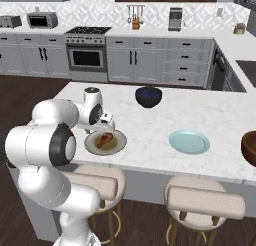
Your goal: Pick the chicken drumstick and onion from their plates and place them in the bowl. Then put the bowl in the fridge.
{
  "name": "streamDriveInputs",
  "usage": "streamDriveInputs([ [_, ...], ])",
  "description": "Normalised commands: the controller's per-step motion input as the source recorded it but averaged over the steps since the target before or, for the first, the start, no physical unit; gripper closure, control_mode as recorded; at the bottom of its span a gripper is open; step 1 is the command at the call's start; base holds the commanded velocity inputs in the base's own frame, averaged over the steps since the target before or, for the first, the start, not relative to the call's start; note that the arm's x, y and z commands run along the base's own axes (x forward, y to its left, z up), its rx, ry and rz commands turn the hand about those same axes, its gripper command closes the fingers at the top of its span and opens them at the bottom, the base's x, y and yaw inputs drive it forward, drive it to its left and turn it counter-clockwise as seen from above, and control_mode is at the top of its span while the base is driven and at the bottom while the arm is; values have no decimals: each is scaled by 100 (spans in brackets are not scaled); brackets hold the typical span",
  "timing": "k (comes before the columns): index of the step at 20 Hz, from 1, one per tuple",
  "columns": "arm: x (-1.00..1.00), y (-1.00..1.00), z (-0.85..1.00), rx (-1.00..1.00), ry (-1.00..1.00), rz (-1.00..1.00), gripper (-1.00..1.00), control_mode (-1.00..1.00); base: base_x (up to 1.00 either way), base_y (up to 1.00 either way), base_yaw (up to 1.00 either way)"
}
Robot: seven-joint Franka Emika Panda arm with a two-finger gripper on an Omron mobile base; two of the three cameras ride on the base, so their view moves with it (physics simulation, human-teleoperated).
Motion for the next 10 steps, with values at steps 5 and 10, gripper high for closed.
streamDriveInputs([
  [5,57,0,-48,0,11,-1,-100,-100,0,0,0],
  [10,12,-8,-30,0,3,0,-100,-100,0,0,0],
])
